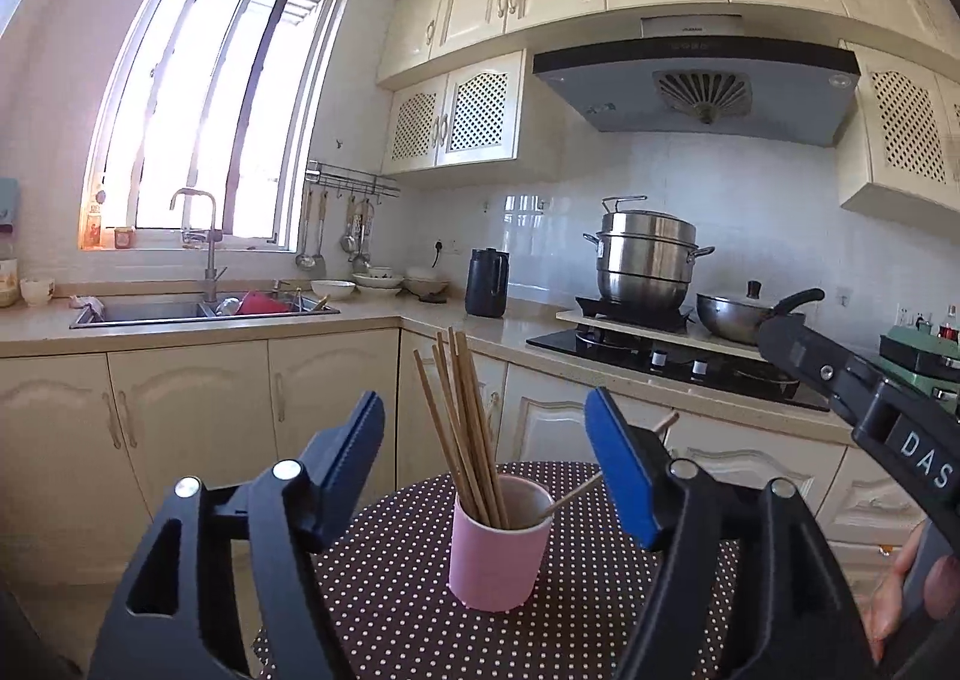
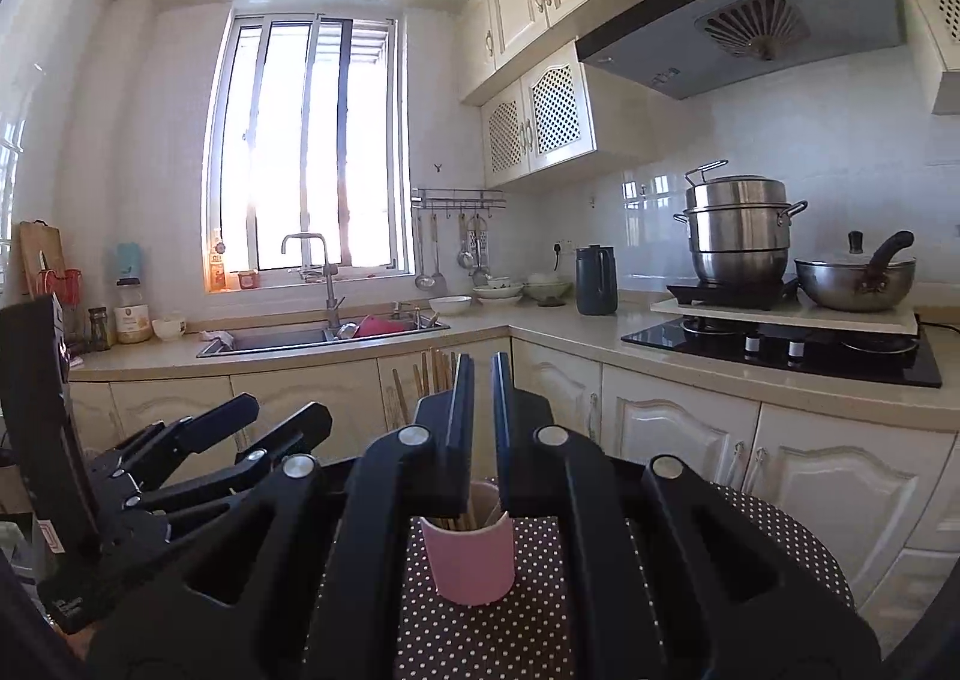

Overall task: Organize utensils
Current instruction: 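Open both tools and withdraw them up and away from the cup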

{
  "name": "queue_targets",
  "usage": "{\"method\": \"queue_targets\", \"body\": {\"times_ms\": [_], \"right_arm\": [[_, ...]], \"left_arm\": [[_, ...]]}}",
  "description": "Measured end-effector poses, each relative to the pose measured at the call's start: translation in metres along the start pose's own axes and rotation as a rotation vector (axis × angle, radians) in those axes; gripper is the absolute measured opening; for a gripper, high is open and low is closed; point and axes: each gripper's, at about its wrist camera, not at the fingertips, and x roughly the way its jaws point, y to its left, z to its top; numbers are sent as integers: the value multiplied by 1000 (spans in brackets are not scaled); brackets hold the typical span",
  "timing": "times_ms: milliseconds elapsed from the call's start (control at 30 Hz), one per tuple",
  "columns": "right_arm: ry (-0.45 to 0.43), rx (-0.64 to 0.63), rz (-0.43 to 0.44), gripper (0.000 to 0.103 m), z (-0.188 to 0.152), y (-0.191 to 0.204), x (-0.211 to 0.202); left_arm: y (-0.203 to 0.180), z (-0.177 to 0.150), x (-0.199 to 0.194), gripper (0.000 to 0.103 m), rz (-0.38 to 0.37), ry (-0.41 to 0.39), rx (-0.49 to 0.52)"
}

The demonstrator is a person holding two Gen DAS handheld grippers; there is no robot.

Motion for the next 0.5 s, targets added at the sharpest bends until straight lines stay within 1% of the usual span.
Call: {"method": "queue_targets", "body": {"times_ms": [33,100,133,233,300,333,400,467,500], "right_arm": [[5,-1,-8,16,0,2,-7],[4,-8,-23,43,0,6,-26],[-9,-11,-31,62,0,8,-38],[-14,-36,-41,62,1,17,-64],[-15,-48,-46,66,3,22,-77],[-16,-53,-55,70,3,25,-86],[-17,-59,-63,72,4,30,-101],[-15,-69,-83,79,3,34,-114],[-15,-66,-89,79,4,34,-118]], "left_arm": [[-2,1,-7,70,0,4,3],[-5,3,-24,74,-7,16,7],[-6,4,-33,74,-10,22,9],[-12,5,-56,74,-15,27,30],[-16,6,-71,74,-21,28,50],[-17,6,-80,74,-13,22,48],[-19,6,-96,75,-11,11,43],[-22,6,-114,77,-18,-6,45],[-24,6,-120,78,-11,-6,54]]}}
